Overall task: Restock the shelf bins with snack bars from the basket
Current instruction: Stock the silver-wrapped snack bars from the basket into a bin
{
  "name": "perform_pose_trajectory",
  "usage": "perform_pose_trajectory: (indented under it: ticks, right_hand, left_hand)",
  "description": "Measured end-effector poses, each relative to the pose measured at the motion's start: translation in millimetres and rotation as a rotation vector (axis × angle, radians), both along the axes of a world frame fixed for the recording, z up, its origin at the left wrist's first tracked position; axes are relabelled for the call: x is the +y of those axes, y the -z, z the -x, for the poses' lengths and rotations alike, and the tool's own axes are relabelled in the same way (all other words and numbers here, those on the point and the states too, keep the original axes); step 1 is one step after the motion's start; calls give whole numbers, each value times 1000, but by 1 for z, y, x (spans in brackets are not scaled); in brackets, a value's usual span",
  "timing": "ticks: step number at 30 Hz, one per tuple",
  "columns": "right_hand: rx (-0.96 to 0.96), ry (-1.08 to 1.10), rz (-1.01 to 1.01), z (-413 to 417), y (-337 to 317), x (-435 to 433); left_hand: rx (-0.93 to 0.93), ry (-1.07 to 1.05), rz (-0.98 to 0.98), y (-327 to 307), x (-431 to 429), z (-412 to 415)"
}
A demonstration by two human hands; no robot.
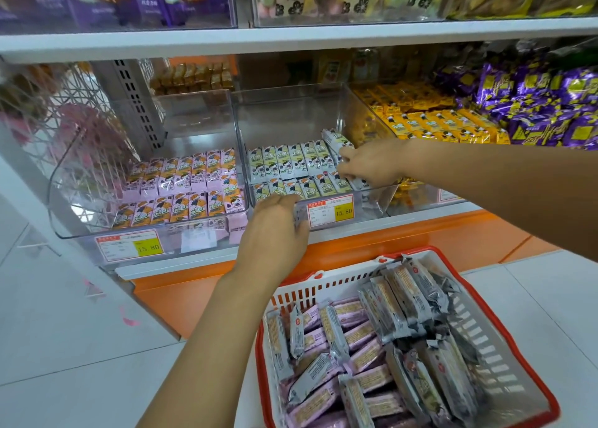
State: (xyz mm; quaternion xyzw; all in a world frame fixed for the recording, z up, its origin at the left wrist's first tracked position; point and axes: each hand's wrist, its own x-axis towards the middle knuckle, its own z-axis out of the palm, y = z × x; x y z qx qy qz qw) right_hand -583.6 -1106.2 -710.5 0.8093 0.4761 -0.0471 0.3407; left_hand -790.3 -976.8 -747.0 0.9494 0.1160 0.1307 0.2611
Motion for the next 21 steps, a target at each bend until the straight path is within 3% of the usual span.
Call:
perform_pose_trajectory:
  ticks: [4, 8, 14, 17, 21]
  right_hand:
    - [-22, 13, -47, -1, 7, 2]
    - [167, 149, -92, -6, 0, 7]
    - [261, 224, -151, -8, -3, 6]
    - [292, 244, -297, 2, -12, 1]
    - [211, 161, -694, 41, -29, -23]
  left_hand:
    - [-10, 0, -4, 0, -1, -1]
    - [-12, -4, -1, 0, 0, -1]
    - [-4, 11, -10, -2, -1, -1]
    - [-39, 14, 6, -3, -3, 3]
    - [-208, 42, 38, -1, -9, 13]
